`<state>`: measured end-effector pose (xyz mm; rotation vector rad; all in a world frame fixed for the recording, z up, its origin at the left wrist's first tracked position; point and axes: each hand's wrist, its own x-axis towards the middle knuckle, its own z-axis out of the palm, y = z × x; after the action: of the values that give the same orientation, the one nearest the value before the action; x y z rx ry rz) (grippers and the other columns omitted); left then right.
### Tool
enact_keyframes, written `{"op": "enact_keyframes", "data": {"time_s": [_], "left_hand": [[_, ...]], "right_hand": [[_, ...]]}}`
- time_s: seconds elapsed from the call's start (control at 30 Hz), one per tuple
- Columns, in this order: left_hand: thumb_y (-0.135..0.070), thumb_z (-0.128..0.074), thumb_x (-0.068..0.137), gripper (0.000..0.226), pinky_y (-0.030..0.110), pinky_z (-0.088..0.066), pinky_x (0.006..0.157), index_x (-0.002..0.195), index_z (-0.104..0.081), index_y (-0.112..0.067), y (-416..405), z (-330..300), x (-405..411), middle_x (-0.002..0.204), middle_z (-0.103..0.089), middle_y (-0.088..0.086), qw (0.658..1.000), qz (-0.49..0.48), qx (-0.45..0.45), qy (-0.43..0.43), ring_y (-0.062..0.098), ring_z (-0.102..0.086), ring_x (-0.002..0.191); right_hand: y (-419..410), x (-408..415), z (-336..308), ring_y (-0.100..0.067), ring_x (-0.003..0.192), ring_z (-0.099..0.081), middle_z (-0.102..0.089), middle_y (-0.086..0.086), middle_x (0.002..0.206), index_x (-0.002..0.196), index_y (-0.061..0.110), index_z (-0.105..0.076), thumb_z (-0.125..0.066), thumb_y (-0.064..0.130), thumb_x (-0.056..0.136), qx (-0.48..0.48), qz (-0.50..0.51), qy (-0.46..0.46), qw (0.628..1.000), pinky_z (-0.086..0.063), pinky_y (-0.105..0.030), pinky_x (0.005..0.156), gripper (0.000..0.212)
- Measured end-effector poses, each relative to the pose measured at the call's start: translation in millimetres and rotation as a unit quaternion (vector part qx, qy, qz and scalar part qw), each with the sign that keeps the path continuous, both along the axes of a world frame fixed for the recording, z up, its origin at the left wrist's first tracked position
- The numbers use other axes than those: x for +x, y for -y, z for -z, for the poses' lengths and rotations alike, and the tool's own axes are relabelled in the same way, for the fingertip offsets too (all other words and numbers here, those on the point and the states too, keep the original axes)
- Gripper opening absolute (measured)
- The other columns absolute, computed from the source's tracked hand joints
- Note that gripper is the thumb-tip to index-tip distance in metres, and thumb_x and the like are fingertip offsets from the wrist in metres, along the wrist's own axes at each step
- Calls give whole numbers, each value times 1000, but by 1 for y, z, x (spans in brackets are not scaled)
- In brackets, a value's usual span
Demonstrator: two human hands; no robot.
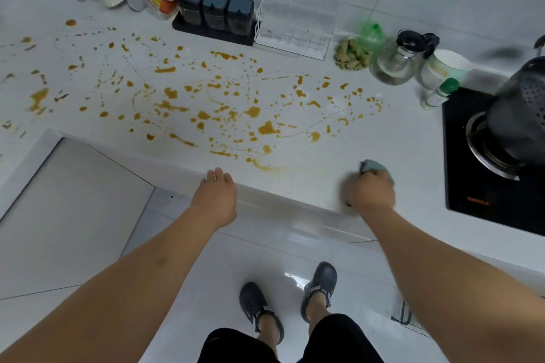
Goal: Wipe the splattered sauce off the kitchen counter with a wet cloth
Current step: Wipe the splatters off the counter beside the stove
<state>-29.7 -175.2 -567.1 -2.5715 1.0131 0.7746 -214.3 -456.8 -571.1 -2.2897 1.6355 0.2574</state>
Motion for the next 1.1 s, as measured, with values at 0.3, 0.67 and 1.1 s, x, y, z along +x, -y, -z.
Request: {"op": "enact_keyframes", "data": {"time_s": [0.3, 0.67, 1.1], "left_hand": [[-20, -63, 94, 90, 44, -28, 125, 161, -9, 4, -3, 1, 1, 170, -2, 28, 1000, -12, -12, -14, 41, -9, 158], [-23, -63, 95, 88, 46, -30, 124, 159, -11, 8, 2, -1, 1, 168, 0, 31, 999, -18, -4, -31, 44, -8, 157], [-25, -60, 98, 95, 48, -22, 127, 160, 3, 8, 1, 0, -1, 168, 8, 32, 999, -26, 6, -47, 46, -1, 158]], "right_hand": [[-141, 109, -2, -37, 123, -47, -41, -16, 143, 138, 7, -51, -53, 12, 91, 63, -298, 59, 951, -50, -42, 91, 47], [-2, 13, -7, -38, 111, -53, -52, -13, 135, 132, 16, -54, -45, 19, 98, -76, -294, -83, 949, -49, -41, 82, 35], [-67, 105, -40, -28, 75, -62, -66, -16, 96, 101, 11, -61, -51, -2, 90, 409, 12, 290, 865, -49, -30, 57, 20]]}}
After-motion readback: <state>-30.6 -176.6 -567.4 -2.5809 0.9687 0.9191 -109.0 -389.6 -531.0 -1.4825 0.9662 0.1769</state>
